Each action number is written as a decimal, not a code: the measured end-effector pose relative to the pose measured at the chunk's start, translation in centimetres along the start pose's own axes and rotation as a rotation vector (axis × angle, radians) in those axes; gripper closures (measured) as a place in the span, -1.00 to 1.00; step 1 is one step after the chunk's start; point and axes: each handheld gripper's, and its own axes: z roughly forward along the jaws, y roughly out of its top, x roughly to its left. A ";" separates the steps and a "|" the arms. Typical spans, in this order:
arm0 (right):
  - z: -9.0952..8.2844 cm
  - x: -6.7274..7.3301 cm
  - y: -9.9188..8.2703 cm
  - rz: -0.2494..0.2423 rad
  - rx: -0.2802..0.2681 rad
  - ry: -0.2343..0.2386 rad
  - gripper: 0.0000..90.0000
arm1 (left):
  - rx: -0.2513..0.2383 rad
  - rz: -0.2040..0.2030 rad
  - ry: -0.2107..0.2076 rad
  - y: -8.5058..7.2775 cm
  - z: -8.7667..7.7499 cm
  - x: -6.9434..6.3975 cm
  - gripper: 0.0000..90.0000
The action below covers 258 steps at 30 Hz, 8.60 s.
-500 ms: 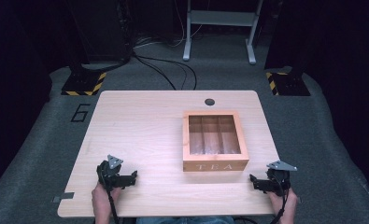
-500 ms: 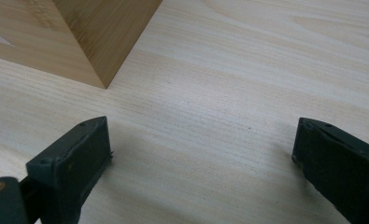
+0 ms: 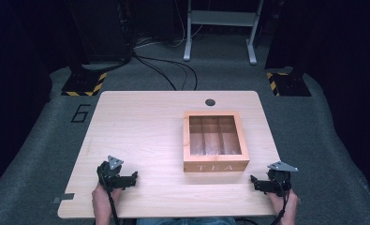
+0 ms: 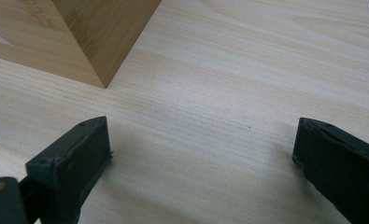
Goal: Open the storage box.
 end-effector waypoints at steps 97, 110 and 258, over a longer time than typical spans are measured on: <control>-2.2 4.0 8.9 -0.120 -0.285 0.146 -0.03 | 0.002 0.002 -0.002 0.0 0.0 0.1 -0.99; -3.0 3.7 11.0 -0.112 -0.357 0.103 0.05 | 0.000 -0.005 -0.008 0.0 0.0 0.1 -0.99; -3.2 0.0 22.0 -0.017 -0.354 0.190 0.32 | -0.005 -0.001 -0.001 0.0 0.0 0.0 -0.99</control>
